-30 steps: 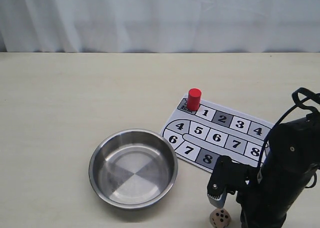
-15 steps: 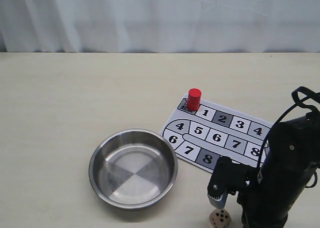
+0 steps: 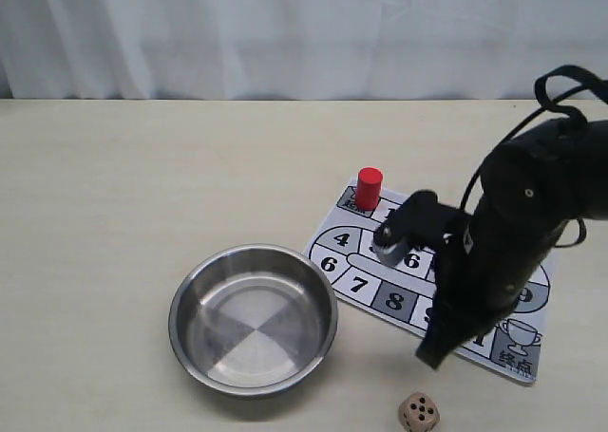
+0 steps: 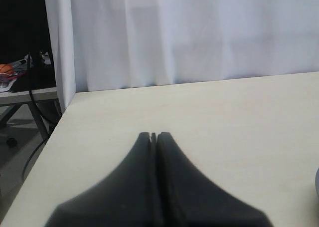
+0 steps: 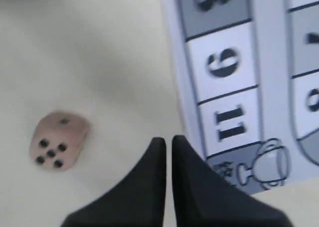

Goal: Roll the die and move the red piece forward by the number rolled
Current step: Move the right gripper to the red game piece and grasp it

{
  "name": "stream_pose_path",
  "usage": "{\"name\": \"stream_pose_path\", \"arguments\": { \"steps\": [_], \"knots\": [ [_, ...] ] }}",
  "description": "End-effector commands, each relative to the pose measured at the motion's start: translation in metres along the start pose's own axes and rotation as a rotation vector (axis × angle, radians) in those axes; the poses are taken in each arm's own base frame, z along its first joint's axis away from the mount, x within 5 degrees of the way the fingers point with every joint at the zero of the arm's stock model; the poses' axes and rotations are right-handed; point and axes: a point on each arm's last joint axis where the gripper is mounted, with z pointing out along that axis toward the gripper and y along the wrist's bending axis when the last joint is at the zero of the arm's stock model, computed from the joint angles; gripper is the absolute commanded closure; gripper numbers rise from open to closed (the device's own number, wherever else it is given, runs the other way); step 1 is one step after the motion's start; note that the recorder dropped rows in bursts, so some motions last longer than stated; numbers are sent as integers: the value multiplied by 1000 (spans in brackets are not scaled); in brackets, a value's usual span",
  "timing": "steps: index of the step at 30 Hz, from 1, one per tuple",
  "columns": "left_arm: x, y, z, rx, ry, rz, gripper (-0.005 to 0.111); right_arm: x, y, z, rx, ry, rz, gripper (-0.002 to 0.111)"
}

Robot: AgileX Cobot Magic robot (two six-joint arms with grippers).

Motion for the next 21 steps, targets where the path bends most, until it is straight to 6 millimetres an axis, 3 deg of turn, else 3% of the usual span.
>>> {"name": "stream_pose_path", "arguments": {
  "steps": [1, 7, 10, 15, 17, 21],
  "knots": [
    [0, 0, 0, 0, -11, -8, 107, -19, -29, -15, 127, -179, 211, 104],
    [0, 0, 0, 0, -11, -8, 107, -32, -58, -22, 161, -438, 331, 102],
    [0, 0, 0, 0, -11, -8, 107, -38, -69, -24, 173, -493, 353, 89],
    [0, 0, 0, 0, -11, -8, 107, -63, -81, -22, 144, -522, 412, 57],
    [0, 0, 0, 0, -11, -8, 107, -74, -86, -19, 137, -531, 423, 51],
    [0, 0, 0, 0, -11, -8, 107, -93, -95, -11, 139, -539, 423, 51]
  ]
}}
